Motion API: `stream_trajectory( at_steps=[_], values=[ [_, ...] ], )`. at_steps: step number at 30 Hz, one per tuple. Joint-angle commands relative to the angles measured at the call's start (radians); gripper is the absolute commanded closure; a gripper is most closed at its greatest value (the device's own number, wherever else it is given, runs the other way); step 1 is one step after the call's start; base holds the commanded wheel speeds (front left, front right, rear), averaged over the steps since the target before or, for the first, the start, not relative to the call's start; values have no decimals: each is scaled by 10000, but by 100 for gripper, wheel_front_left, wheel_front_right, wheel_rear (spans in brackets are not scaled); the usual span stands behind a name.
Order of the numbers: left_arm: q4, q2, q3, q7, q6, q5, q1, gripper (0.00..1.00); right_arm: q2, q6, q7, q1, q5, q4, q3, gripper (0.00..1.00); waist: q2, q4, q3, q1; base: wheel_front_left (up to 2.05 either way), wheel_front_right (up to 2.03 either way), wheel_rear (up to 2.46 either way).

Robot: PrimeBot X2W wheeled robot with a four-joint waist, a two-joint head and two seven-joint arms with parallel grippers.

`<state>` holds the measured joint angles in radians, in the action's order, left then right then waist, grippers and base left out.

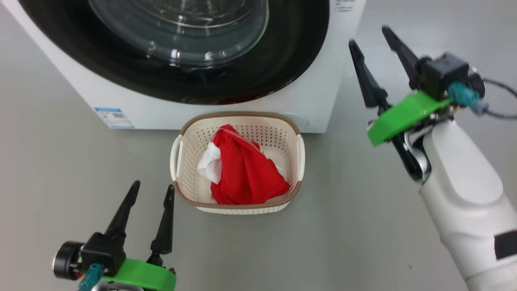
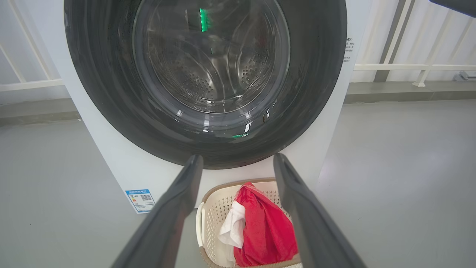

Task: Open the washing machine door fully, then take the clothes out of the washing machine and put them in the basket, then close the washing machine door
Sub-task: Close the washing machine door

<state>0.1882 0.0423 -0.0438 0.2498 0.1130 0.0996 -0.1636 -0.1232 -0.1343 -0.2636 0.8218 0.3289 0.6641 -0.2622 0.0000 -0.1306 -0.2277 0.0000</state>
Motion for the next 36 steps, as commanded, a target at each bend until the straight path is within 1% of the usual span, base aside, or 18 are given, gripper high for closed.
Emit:
stream_trajectory(
  at_steps=[1, 6, 10, 17, 21, 28, 36],
  values=[
    [-139, 159, 391, 120, -110, 80, 85, 0, 200, 36, 18, -529, -249, -466, 147, 0, 0, 411, 437, 0, 0, 0, 0],
    [-116, 168, 508, 120, -201, 77, 337, 0, 364, 36, 18, -1832, -760, -1315, 856, 0, 0, 745, 810, 0, 0, 0, 0],
    [-52, 175, 568, 120, -266, 66, 480, 0, 404, 36, 18, -2785, -975, -1887, 1066, 0, 0, 923, 1115, 0, 0, 0, 0],
    [-80, 171, 697, 120, -365, 101, 706, 0, 114, 36, 18, -4095, -1058, -2475, 1350, 0, 0, 1111, 1579, 0, 0, 0, 0],
    [-78, 171, 764, 120, -469, 68, 940, 0, 6, 36, 18, -4800, -1084, -2796, 1557, 0, 0, 1146, 1907, 0, 0, 0, 0],
    [-141, 214, 1020, 120, -611, 148, 1394, 0, 207, 36, 18, -6035, -801, -3376, 1891, 0, 0, 1195, 2363, 0, 0, 0, 0],
    [-339, 263, 1192, 120, -563, 312, 1726, 0, 355, 36, 18, -7015, -901, -4045, 2190, 0, 0, 1170, 2544, 0, 0, 0, 0]
  ],
)
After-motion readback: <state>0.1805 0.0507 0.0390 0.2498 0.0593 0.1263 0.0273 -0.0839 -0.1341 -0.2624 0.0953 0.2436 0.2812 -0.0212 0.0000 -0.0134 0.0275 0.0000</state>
